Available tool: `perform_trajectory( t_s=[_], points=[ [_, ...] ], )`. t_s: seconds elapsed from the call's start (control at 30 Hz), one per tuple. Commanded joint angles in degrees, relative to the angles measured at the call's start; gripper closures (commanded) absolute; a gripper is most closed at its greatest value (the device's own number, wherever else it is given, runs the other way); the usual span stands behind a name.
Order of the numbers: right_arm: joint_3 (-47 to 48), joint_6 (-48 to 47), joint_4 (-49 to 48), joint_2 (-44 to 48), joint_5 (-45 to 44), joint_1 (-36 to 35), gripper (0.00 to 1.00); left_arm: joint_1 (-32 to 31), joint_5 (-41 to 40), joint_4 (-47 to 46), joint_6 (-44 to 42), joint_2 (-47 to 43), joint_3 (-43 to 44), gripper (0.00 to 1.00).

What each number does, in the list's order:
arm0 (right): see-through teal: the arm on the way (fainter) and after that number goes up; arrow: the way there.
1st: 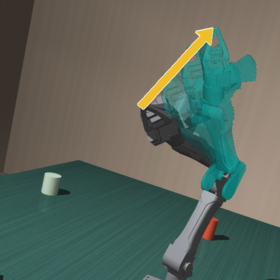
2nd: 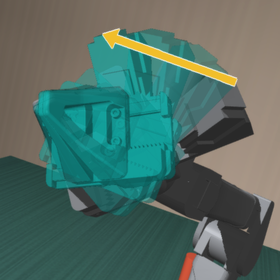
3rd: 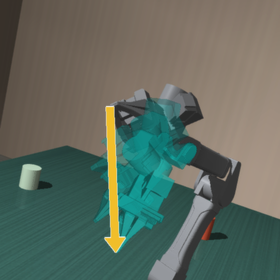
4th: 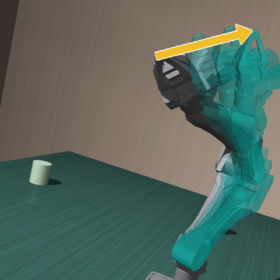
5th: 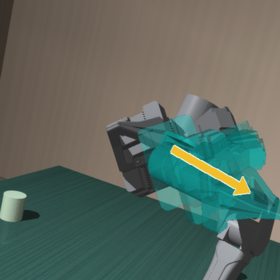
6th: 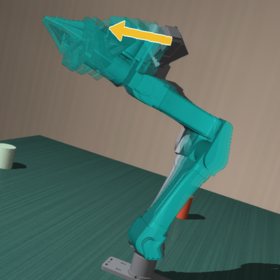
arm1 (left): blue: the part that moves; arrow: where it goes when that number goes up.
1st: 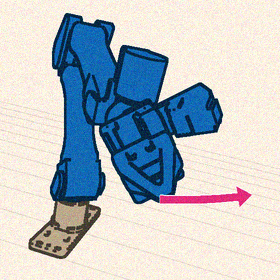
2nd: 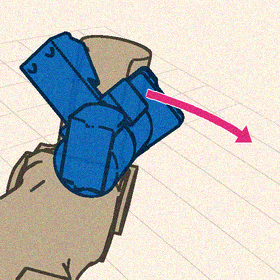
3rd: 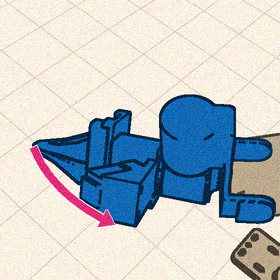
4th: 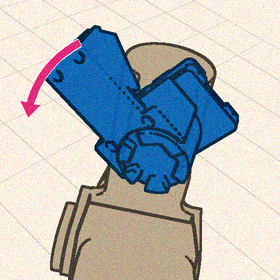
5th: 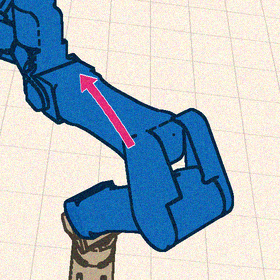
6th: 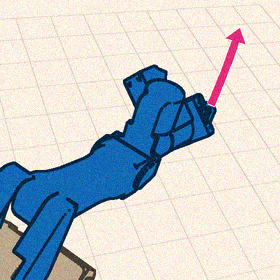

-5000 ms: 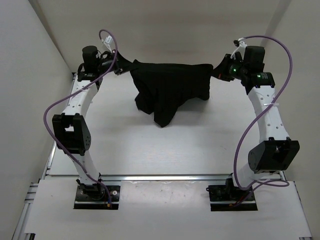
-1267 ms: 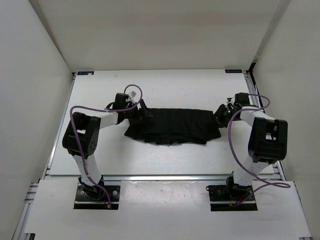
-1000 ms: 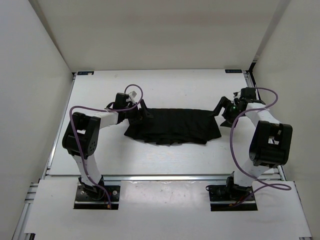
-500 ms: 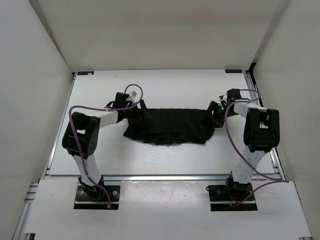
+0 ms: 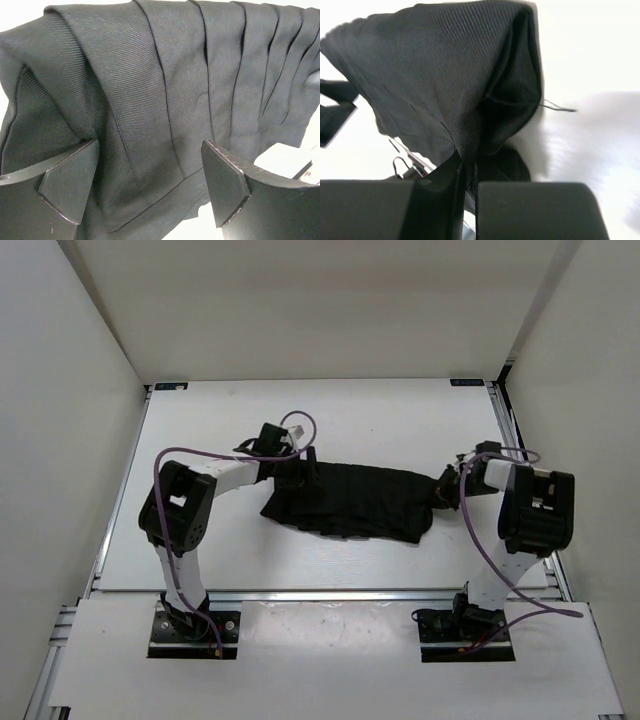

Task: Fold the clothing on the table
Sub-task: Fold the skirt

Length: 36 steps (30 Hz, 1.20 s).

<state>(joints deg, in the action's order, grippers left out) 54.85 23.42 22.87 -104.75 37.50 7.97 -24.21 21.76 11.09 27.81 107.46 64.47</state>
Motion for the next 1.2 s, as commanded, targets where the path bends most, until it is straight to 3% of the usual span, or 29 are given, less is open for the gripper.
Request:
perform_trajectory(
  t_s=[0.0,0.13,0.3,0.53,0.7,0.9,1.17],
  points=[
    [-1.06,-3.38,4.71,5.86,-2.68,4.94,1.00,-5.04,-2.16,9.02,-2.50,2.31,2.58,0.06],
    [-0.37,-6.89,9.36,8.42,-6.98,9.51,1.00,-9.01,1.26,9.21,-1.54,4.16,4.44,0.06],
    [5.07,-7.78,13.07,9.65,-10.08,9.79,1.00,-11.39,1.53,10.35,-2.24,4.87,5.85,0.06],
    [16.68,-6.19,15.88,10.45,-12.45,3.73,1.00,-5.86,2.06,13.07,-2.58,-2.24,7.86,0.05],
    [18.71,-5.58,16.24,8.33,-12.79,2.49,1.00,-0.67,1.80,17.30,-5.05,-5.32,12.79,0.05],
    [17.92,-5.05,15.80,7.90,-12.45,1.61,1.00,2.23,1.53,14.67,-4.70,-6.56,6.55,0.05],
    [17.92,-4.87,15.80,8.07,-12.01,1.35,1.00,-1.81,-4.97,11.59,-5.84,-3.58,0.84,0.06]
  ],
)
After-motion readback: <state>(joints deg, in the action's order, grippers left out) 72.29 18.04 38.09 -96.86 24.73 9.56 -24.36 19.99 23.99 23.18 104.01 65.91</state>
